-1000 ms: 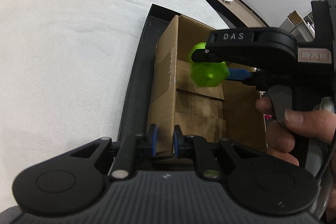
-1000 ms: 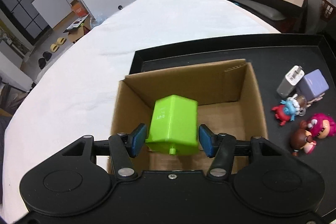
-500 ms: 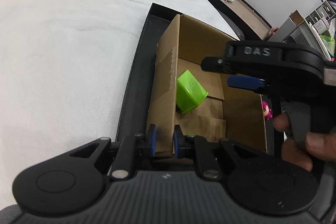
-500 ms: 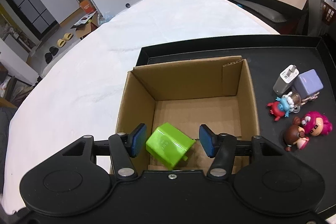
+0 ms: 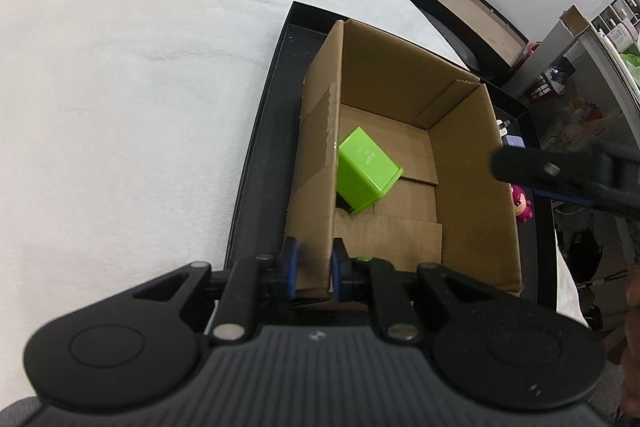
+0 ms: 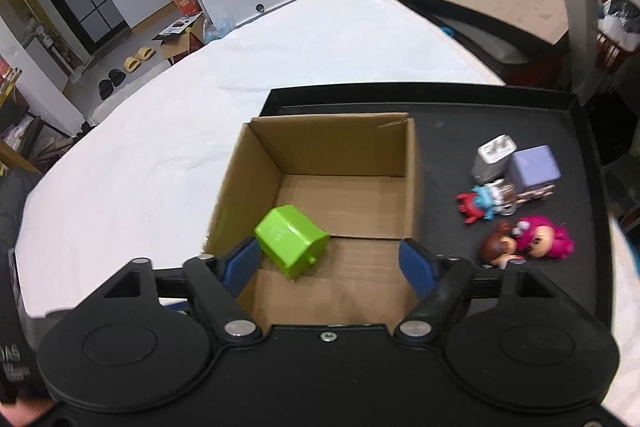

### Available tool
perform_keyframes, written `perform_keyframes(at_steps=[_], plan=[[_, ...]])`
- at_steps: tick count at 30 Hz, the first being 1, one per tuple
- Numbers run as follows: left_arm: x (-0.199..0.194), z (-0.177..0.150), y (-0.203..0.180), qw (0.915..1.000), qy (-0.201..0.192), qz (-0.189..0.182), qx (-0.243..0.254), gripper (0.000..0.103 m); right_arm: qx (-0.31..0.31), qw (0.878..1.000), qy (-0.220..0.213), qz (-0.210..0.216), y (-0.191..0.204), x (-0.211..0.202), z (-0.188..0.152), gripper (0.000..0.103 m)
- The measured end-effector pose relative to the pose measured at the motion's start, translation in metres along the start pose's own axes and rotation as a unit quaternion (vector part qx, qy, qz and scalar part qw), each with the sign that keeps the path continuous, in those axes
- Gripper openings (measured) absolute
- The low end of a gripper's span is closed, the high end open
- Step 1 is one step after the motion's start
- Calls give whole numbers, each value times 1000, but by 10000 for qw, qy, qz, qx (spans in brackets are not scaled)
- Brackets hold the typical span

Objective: Organize rigid objects
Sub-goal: 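Open the right gripper to drop the cube into the box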

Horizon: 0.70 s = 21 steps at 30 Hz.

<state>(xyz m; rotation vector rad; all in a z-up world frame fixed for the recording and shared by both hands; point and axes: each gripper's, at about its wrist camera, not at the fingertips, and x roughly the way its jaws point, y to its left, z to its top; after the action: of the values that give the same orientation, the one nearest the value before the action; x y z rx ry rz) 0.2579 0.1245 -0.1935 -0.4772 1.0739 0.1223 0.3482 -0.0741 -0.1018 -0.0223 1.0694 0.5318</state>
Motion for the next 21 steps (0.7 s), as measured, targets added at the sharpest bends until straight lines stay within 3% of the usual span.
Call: perform_keyframes(at_steps=[10,21], plan=[[1,-3,0,10000,-54,56,-12,14,-131,9996,-197,-140,-41,-19,-16,86],[5,-2,-8,9996,2,293,59,14,326,9986,-387,-148,-100,-24,-31,86]])
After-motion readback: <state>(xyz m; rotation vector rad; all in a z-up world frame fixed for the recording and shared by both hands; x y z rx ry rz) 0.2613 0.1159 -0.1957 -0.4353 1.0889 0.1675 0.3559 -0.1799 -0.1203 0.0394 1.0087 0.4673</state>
